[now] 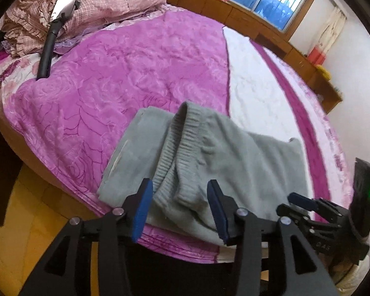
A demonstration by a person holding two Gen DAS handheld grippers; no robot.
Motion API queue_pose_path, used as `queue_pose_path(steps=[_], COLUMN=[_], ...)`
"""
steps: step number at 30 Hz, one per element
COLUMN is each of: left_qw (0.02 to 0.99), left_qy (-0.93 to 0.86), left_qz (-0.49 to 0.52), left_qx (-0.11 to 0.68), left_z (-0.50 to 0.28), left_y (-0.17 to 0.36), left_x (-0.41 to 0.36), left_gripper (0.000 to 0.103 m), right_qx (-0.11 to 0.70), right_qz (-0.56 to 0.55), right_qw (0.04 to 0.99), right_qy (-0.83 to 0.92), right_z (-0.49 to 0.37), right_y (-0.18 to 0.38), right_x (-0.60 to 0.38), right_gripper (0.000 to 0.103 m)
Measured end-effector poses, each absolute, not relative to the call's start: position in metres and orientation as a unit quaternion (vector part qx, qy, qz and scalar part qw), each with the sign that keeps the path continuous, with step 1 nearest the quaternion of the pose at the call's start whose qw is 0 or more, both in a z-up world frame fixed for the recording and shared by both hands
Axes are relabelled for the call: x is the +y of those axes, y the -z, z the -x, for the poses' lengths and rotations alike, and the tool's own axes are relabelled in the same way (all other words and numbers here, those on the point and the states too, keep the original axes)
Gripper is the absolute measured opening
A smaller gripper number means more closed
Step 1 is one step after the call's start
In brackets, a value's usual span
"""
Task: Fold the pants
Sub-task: 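Fold the waistband end over toward the left gripper and lay it down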
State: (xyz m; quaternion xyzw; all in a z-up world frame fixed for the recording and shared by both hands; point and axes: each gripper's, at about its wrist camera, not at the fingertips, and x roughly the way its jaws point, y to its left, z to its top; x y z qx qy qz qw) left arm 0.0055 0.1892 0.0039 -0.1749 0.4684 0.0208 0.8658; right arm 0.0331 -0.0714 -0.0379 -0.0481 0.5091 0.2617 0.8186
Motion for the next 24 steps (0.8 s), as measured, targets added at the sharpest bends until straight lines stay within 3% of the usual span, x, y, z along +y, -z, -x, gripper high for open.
queue_pose_path(steps=[5, 12, 15, 19, 24], left_qw=[0.852, 0.853, 0.856, 0.866, 0.865], left_qy=[-0.042, -0.045, -0.042, -0.029, -0.02], left_qz=[0.167, 0.174, 0.178, 0.18, 0.187], left_qx=[0.494, 0.49, 0.483, 0.465, 0.465], left_z=[-0.007, -0.005, -0.003, 0.004, 0.006], left_y=[0.014, 0.02, 0.02, 0.017, 0.023], left_x=[0.186, 0.184, 0.185, 0.187, 0.191], left_gripper=[0.048, 0.048, 0.046, 0.034, 0.034], right_qx=[0.511, 0.498, 0.498, 0.516, 0.474], right_qz=[0.066, 0.061, 0.084, 0.055, 0.065], right_qw=[0.815, 0.808, 0.806, 0.787, 0.791], right_qy=[-0.266, -0.31, -0.308, -0.334, -0.381], right_z=[-0.032, -0.028, -0.025, -0.04, -0.069], right_y=[0.055, 0.064, 0.062, 0.038, -0.003], right_x=[-0.071, -0.066, -0.059, -0.052, -0.018], right_gripper=[0.048, 0.079, 0.08, 0.078, 0.077])
